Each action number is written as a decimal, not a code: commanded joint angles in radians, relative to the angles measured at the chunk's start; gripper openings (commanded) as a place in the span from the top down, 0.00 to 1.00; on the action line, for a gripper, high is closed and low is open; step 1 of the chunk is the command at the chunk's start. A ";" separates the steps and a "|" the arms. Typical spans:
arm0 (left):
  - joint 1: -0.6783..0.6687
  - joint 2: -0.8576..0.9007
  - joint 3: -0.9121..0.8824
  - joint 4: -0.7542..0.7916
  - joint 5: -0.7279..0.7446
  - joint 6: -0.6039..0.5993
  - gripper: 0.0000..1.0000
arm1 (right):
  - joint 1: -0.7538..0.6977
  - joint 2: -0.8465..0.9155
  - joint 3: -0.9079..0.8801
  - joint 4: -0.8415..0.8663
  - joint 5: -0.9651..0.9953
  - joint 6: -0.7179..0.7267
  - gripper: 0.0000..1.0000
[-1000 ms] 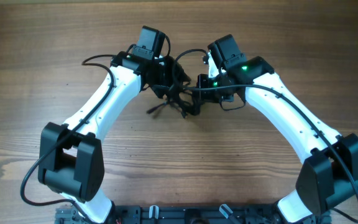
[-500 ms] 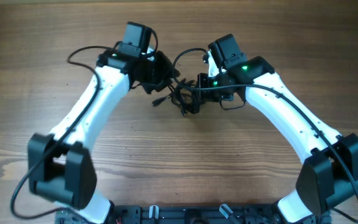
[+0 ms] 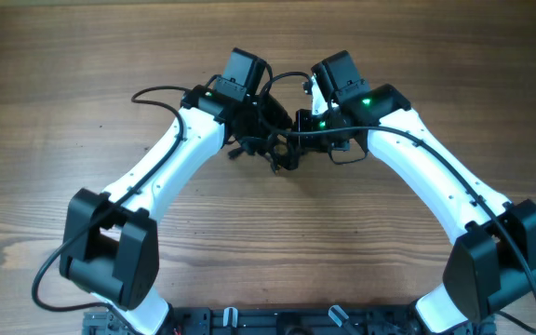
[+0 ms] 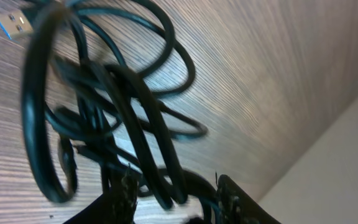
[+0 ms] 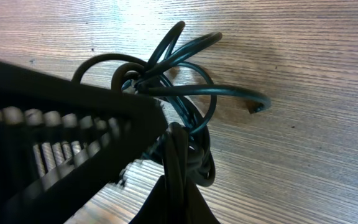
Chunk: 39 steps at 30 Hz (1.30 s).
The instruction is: Untangle cables
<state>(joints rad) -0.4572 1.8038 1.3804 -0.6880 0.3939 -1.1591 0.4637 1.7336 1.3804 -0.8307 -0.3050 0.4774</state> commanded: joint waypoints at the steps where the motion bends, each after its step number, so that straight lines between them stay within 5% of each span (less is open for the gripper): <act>1: -0.002 0.014 -0.018 0.000 -0.055 -0.024 0.57 | -0.002 0.004 -0.001 0.007 0.009 -0.007 0.94; 8: -0.002 0.016 -0.019 0.003 -0.128 -0.032 0.58 | -0.002 0.004 -0.001 0.007 0.008 -0.007 0.94; 12: -0.002 0.017 -0.020 0.027 -0.133 -0.032 0.74 | -0.001 0.004 -0.001 0.006 0.008 -0.006 0.94; 14: -0.004 0.017 -0.020 0.033 -0.131 -0.032 0.94 | -0.001 0.004 -0.001 0.006 0.008 -0.006 0.94; 21: 0.019 0.005 -0.020 0.057 -0.061 0.034 0.96 | -0.002 0.004 -0.001 -0.002 0.024 -0.006 0.94; 29: 0.239 -0.104 -0.020 0.034 0.391 0.313 0.96 | -0.002 0.005 -0.001 0.003 0.050 0.004 0.94; 39: 0.465 -0.110 -0.020 0.128 0.996 0.370 0.96 | -0.002 0.063 -0.001 0.016 0.042 0.028 0.95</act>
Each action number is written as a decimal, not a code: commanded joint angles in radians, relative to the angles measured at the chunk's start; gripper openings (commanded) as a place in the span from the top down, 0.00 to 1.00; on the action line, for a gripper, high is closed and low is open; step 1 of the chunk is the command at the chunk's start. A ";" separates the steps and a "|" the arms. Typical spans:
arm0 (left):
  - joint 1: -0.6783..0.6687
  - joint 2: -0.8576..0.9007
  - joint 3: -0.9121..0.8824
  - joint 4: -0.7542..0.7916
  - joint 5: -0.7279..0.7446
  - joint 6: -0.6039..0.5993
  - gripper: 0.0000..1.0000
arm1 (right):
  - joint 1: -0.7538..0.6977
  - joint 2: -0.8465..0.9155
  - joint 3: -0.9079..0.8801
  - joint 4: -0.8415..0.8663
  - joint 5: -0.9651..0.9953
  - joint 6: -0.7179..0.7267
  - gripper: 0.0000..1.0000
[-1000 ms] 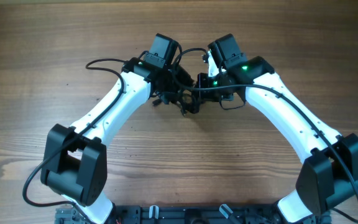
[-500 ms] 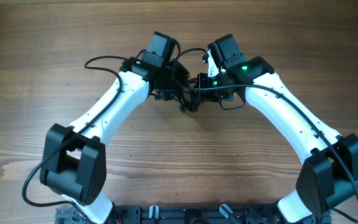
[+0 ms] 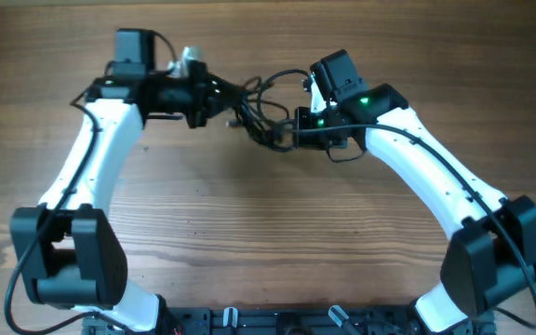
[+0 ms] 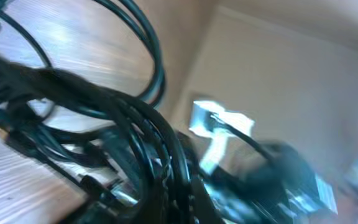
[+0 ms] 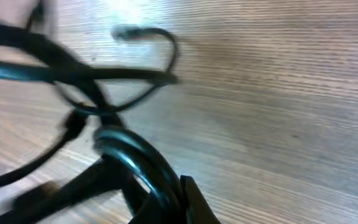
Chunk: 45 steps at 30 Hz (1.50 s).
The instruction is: Untangle cables
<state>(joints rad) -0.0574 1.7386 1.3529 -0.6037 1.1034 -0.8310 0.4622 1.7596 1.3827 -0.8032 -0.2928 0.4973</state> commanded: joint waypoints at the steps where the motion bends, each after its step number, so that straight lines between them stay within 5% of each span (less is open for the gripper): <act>1: 0.092 -0.045 0.008 0.051 0.311 0.042 0.96 | 0.000 0.038 -0.003 -0.010 0.030 0.008 0.94; 5: 0.150 -0.045 0.008 0.052 0.315 0.044 0.96 | 0.000 0.038 -0.003 -0.009 0.030 0.008 0.95; 12: 0.187 -0.044 0.008 0.045 0.176 0.298 0.96 | 0.000 0.038 -0.003 -0.011 0.026 -0.003 0.95; 15: 0.187 -0.044 0.008 -0.084 -0.173 0.388 0.96 | 0.000 0.037 -0.003 -0.025 0.018 -0.043 0.96; 18: 0.187 -0.044 0.008 -0.224 -0.554 0.308 0.96 | -0.012 0.037 -0.003 -0.037 -0.016 -0.080 0.96; 21: 0.187 -0.044 0.008 -0.319 -0.762 0.210 0.96 | -0.037 0.037 -0.003 -0.035 -0.053 -0.089 0.96; 36: -0.023 -0.044 0.006 -0.455 -0.780 0.216 0.93 | -0.071 0.037 -0.003 -0.047 -0.081 -0.121 0.96; 45: -0.050 -0.044 0.006 -0.449 -0.779 0.196 0.91 | -0.071 0.037 -0.003 -0.047 0.144 -0.051 0.96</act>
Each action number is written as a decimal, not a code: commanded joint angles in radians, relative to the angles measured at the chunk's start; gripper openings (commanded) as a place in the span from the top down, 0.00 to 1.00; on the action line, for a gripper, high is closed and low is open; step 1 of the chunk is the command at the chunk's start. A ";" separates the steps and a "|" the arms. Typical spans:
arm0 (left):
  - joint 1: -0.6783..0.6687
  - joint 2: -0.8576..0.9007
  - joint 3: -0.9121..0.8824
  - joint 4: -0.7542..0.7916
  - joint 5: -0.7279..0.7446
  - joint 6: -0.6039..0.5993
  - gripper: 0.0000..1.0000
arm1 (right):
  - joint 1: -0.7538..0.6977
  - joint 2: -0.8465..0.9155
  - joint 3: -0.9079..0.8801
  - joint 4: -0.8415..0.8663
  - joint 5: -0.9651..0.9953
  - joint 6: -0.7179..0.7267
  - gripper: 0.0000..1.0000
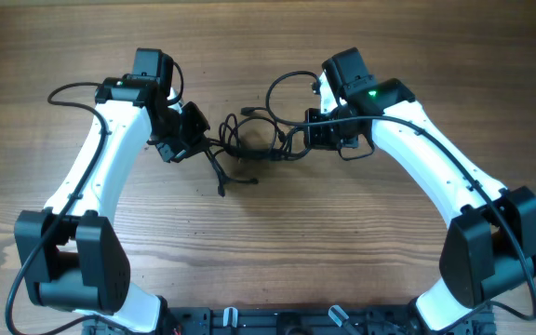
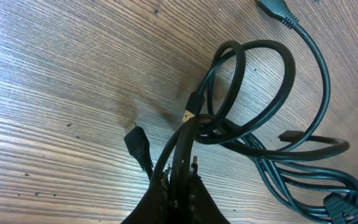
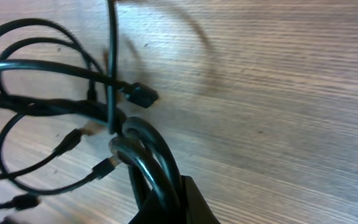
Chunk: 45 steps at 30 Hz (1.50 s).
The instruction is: Untangle cables
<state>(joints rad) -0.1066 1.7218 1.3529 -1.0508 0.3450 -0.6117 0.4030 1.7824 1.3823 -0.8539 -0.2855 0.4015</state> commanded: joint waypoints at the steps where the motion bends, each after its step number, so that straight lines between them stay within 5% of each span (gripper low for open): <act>1: -0.001 -0.027 0.006 -0.002 -0.021 -0.026 0.91 | -0.012 0.014 -0.003 0.005 0.161 0.048 0.96; 28: -0.001 -0.026 0.006 0.066 -0.036 -0.056 0.94 | -0.041 0.015 -0.003 -0.064 0.576 0.204 0.96; 45: -0.001 -0.026 0.006 -0.021 -0.164 -0.085 0.86 | -0.225 0.015 -0.003 -0.120 0.065 -0.002 0.96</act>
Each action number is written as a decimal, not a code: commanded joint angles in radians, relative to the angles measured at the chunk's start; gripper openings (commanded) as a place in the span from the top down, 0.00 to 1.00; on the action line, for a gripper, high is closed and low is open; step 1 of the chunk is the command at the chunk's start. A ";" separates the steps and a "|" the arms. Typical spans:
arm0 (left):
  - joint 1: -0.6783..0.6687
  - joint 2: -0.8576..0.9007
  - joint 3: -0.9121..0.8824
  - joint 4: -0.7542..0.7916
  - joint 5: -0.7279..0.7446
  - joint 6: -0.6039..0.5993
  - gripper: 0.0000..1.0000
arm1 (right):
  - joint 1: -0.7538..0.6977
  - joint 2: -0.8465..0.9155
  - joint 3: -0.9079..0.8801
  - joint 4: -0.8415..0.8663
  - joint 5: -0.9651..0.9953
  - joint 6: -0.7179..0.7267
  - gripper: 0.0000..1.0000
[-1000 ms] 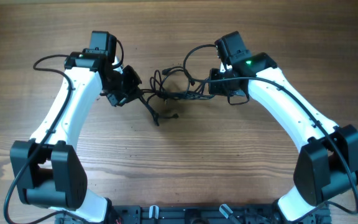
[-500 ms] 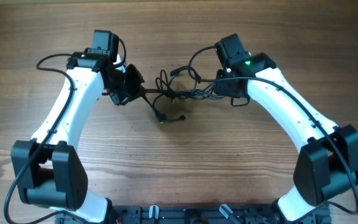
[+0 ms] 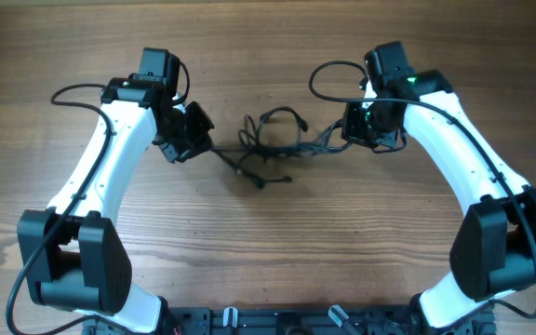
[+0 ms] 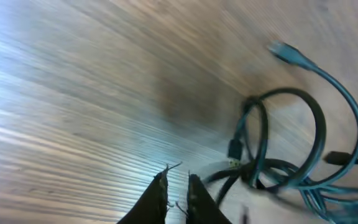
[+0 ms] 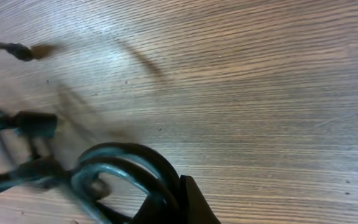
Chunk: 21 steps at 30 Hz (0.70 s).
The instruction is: Untangle cables
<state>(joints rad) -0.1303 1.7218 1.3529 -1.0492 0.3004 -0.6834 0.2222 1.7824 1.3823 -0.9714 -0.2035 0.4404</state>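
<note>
A knot of black cables (image 3: 270, 147) lies on the wooden table between my two arms. My left gripper (image 3: 203, 144) sits at its left end; in the left wrist view the left gripper (image 4: 177, 183) shows only a narrow gap with bare table in it, and the cable loops (image 4: 284, 143) lie to its right, beside the fingers. My right gripper (image 3: 352, 132) is at the right end of the knot. In the right wrist view the right gripper (image 5: 178, 196) is shut on a thick doubled cable loop (image 5: 126, 158), with a plug (image 5: 37, 124) further left.
The wooden table (image 3: 268, 251) stretches all round. One loose cable end (image 3: 261, 182) points toward the front. The arms' own supply cables arch behind each wrist. A dark base rail (image 3: 268, 321) runs along the near edge.
My left gripper has let go of the strands it was shut on. My right gripper, still shut on its loop, has shifted right, and the knot and its loose end have moved right with it.
Both grippers were close together, shut on the bunched knot at the table's middle back. Then the left one stood far to the left with cables stretched between them. Later the knot lay spread lower between them, and now only the right gripper holds it.
</note>
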 commanded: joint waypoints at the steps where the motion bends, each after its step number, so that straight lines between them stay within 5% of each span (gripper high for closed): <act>1: 0.023 -0.026 0.006 -0.027 -0.135 -0.013 0.83 | -0.051 0.015 -0.003 -0.005 -0.016 -0.041 0.96; 5: 0.023 -0.026 0.006 -0.044 -0.146 -0.013 0.74 | -0.098 0.015 -0.003 0.000 -0.031 0.010 0.96; 10: 0.023 -0.026 0.006 -0.010 -0.144 -0.001 0.68 | -0.096 0.015 -0.003 0.055 -0.303 -0.233 0.83; 11: 0.022 -0.026 0.006 0.017 -0.124 0.009 0.68 | -0.091 0.015 -0.003 0.055 -0.343 -0.276 0.75; 13: 0.010 -0.026 0.007 0.116 0.006 0.097 0.70 | -0.090 0.014 -0.002 0.051 -0.367 -0.326 0.30; 18: -0.078 -0.027 0.007 0.309 0.097 0.118 0.62 | -0.150 0.013 0.085 0.012 -0.367 -0.298 0.01; 21: -0.167 -0.027 0.007 0.437 0.095 0.117 0.55 | -0.220 0.013 0.157 -0.033 -0.364 -0.273 0.00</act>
<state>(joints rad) -0.2207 1.7218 1.3533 -0.6834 0.3473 -0.5976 0.0620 1.7832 1.4647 -0.9882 -0.5400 0.1600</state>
